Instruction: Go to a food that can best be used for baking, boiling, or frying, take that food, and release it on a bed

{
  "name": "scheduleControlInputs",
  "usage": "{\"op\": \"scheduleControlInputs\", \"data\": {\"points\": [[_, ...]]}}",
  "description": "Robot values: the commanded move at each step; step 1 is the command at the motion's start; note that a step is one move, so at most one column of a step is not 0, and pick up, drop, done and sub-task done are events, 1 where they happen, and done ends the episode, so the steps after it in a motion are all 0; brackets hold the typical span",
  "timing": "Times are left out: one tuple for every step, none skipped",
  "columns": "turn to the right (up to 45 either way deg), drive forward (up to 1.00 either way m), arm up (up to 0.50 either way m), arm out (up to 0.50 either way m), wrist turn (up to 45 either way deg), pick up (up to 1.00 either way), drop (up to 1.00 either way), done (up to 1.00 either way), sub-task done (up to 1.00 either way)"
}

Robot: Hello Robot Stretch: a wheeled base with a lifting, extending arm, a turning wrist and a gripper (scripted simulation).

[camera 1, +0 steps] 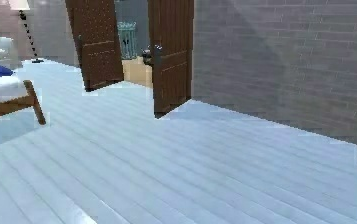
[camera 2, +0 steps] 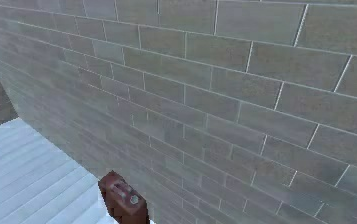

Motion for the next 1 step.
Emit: {"op": "scheduleControlInputs", "data": {"points": [[-21.0,0.00,0.00,0.00,0.0,0.00,0.00,0.00,0.00]]}}
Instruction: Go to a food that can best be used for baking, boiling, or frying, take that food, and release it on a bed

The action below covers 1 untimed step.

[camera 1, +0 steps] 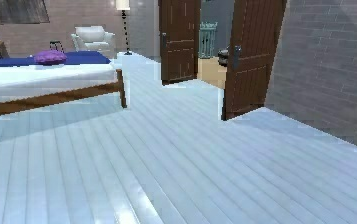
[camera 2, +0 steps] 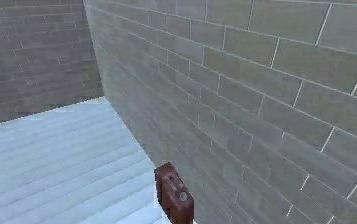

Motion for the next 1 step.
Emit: {"op": "scheduleControlInputs", "data": {"points": [[0.0,1.00,0.00,0.00,0.0,0.00,0.00,0.00,0.00]]}}
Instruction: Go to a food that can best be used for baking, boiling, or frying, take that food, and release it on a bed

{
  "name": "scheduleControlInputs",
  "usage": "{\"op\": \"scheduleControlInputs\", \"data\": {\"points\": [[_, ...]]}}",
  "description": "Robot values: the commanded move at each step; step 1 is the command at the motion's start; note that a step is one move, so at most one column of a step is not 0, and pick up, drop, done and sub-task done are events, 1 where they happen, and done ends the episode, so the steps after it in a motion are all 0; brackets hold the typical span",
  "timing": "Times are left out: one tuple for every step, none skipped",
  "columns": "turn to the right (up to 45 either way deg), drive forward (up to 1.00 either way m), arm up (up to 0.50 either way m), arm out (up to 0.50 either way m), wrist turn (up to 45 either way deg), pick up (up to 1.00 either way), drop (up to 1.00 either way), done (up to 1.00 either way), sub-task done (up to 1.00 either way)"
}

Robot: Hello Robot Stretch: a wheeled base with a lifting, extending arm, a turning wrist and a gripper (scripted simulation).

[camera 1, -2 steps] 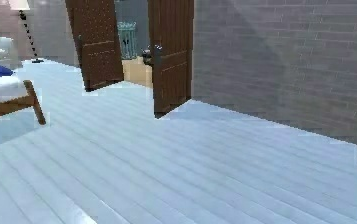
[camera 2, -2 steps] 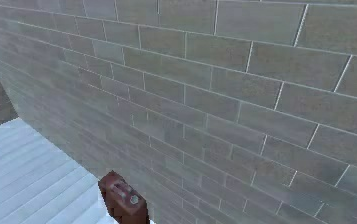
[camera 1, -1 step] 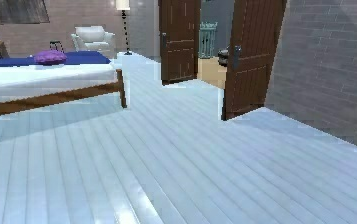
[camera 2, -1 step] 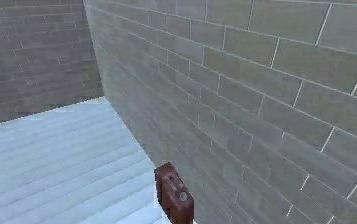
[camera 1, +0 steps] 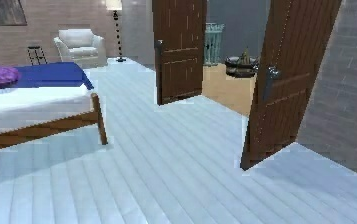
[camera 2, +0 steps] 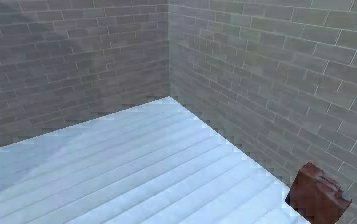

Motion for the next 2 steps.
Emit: {"op": "scheduleControlInputs", "data": {"points": [[0.0,1.00,0.00,0.00,0.0,0.00,0.00,0.00,0.00],[-3.0,0.00,0.00,0.00,0.0,0.00,0.00,0.00,0.00]]}}
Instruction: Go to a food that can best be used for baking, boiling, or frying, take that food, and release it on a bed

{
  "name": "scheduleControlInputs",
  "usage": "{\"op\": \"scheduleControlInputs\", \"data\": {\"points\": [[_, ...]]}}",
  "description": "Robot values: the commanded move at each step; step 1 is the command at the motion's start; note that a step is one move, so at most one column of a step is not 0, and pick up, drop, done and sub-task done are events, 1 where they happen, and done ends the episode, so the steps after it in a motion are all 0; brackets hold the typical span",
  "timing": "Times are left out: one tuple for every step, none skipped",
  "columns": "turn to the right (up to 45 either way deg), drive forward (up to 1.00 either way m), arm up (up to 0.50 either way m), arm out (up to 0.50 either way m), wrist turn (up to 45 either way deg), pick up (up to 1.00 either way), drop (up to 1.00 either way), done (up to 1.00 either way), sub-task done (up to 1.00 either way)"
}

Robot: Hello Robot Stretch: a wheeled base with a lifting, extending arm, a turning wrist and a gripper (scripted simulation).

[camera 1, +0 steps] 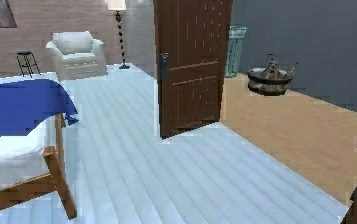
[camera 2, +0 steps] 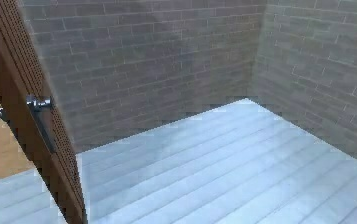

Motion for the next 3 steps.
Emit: {"op": "scheduleControlInputs", "data": {"points": [[0.0,0.50,0.00,0.00,0.0,0.00,0.00,0.00,0.00],[12.0,0.00,0.00,0.00,0.0,0.00,0.00,0.00,0.00],[0.0,0.50,0.00,0.00,0.0,0.00,0.00,0.00,0.00]]}}
